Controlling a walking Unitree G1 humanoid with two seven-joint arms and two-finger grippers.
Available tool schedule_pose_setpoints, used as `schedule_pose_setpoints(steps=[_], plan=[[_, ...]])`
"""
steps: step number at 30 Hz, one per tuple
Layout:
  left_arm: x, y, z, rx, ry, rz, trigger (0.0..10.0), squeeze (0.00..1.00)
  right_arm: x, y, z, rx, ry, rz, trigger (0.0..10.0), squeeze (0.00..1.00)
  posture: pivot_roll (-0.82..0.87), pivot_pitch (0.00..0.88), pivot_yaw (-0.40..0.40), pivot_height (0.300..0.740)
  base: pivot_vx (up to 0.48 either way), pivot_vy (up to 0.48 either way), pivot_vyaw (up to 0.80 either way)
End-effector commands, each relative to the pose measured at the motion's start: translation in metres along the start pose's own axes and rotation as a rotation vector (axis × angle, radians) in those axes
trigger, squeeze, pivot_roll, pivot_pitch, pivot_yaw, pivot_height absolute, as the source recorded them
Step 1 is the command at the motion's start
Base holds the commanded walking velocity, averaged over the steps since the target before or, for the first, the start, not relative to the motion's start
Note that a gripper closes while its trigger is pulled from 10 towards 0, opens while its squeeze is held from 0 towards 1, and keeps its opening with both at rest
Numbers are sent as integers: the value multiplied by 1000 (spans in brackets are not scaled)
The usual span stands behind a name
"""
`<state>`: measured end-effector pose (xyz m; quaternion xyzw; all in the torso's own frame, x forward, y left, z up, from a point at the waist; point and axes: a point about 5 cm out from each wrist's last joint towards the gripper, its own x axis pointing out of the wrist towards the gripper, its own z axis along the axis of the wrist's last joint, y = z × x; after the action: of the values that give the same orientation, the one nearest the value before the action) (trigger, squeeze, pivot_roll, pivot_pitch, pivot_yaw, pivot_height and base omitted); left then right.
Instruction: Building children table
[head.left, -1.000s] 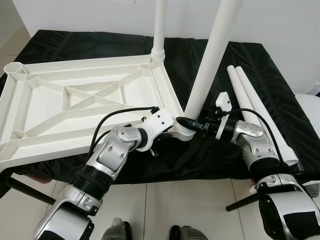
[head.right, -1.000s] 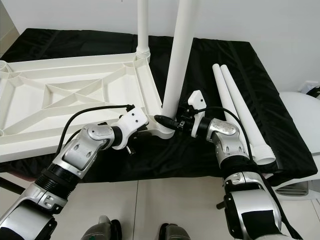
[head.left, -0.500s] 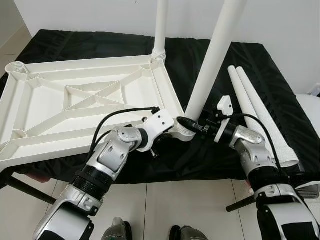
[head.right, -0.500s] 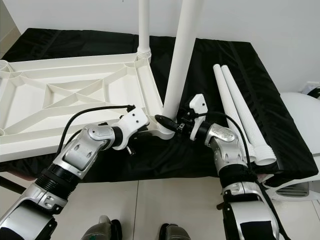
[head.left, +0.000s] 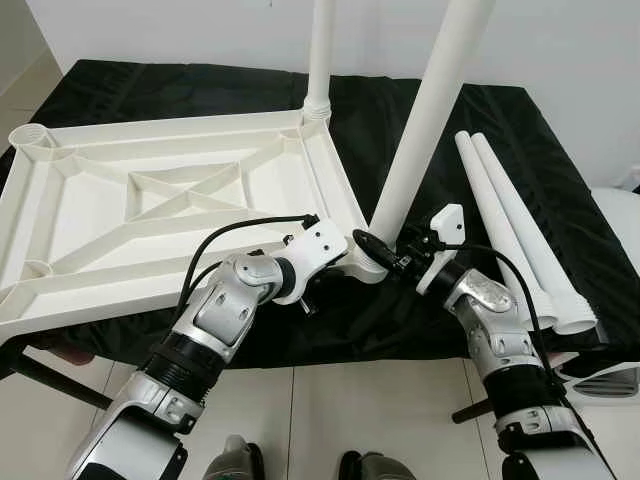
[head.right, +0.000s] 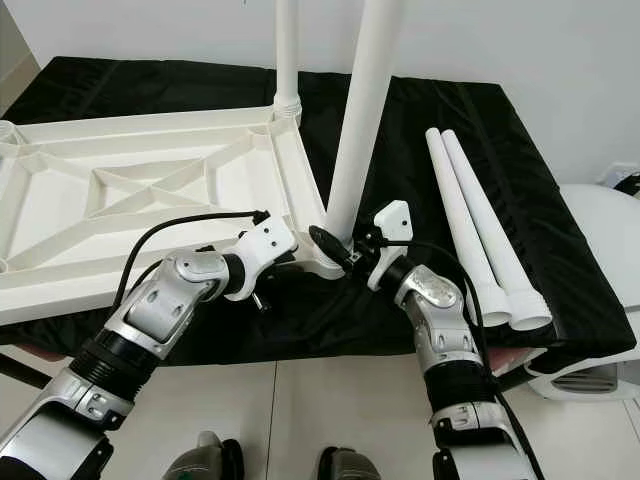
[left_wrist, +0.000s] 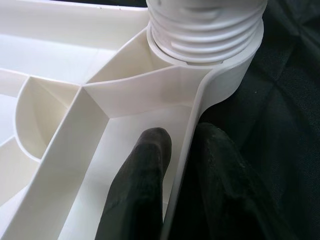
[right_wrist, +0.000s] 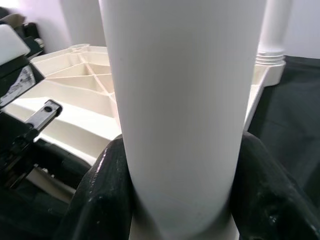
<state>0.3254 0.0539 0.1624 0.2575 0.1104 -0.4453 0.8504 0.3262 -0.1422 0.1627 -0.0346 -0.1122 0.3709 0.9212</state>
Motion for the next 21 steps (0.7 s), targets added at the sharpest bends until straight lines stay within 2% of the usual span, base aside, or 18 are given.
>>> schedule_pose_setpoints(steps=[1,7,10,15,21], plan=[[-1,0,-3,-1,11,32,10000,0,0,10,-7,36,21,-23,10000,0,-69,102,-6,740,0,0,0],[-2,0,-4,-3,13,32,10000,0,1,23,-7,40,16,-100,10000,0,-69,105,-9,740,0,0,0],[-2,-1,-4,-6,14,33,10000,0,3,29,-6,42,4,-207,10000,0,-68,109,-12,740,0,0,0],[-2,0,-5,-9,15,35,10000,0,6,35,-6,55,2,-273,10000,0,-67,110,-13,740,0,0,0],[-2,0,-4,-10,16,39,10000,0,13,45,-7,76,27,-438,10000,0,-61,109,-12,740,0,0,0]])
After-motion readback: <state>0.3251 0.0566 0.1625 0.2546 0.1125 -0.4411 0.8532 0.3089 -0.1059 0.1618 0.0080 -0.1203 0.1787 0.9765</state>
